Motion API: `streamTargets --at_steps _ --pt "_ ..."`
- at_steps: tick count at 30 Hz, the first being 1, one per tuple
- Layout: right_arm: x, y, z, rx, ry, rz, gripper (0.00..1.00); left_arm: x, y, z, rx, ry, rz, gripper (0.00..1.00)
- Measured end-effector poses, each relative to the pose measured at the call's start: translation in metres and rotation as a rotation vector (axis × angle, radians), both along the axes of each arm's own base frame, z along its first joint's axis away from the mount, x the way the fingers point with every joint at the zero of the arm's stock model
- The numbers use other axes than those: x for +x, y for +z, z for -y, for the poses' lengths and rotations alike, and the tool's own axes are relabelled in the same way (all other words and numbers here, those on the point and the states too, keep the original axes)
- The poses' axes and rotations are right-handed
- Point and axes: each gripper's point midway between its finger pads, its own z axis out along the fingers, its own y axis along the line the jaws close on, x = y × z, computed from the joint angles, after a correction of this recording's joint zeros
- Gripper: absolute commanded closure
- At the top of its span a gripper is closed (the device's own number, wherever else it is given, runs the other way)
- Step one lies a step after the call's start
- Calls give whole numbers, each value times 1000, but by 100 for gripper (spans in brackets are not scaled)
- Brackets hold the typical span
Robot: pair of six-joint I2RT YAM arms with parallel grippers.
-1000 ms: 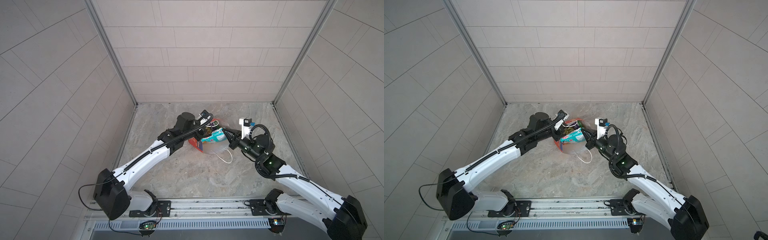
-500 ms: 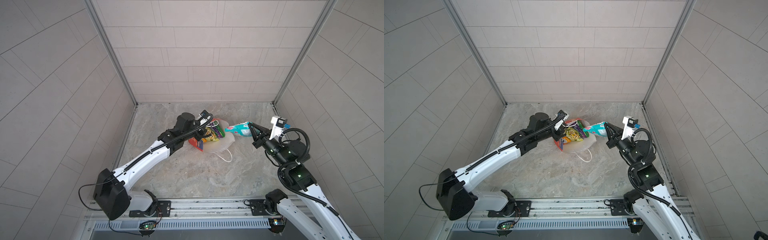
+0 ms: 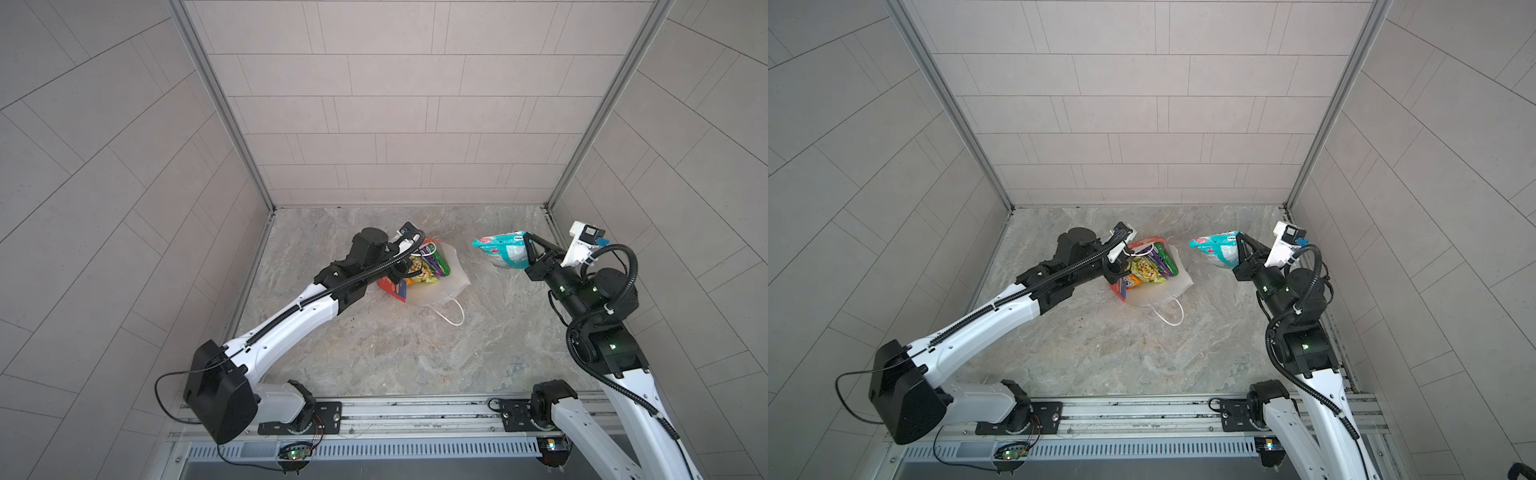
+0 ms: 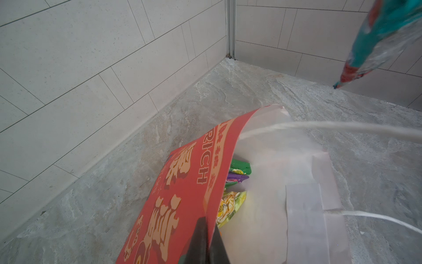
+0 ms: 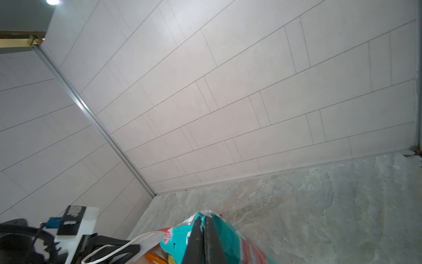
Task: Take the snacks out of the paper bag
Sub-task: Place the snack at the middle-right of the table.
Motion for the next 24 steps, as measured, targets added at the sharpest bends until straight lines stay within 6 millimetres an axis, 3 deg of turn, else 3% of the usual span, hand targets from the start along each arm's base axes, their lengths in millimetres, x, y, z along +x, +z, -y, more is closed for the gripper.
streamTargets --at_steps 7,15,24 --pt "36 -29 28 58 -108 -104 100 -1 0 -1 -5 -1 9 100" --pt "87 -110 37 69 -172 -332 100 -4 1 -2 -13 -9 21 100" --pt "123 -167 48 120 -241 -504 100 -5 2 -1 -18 -14 23 100"
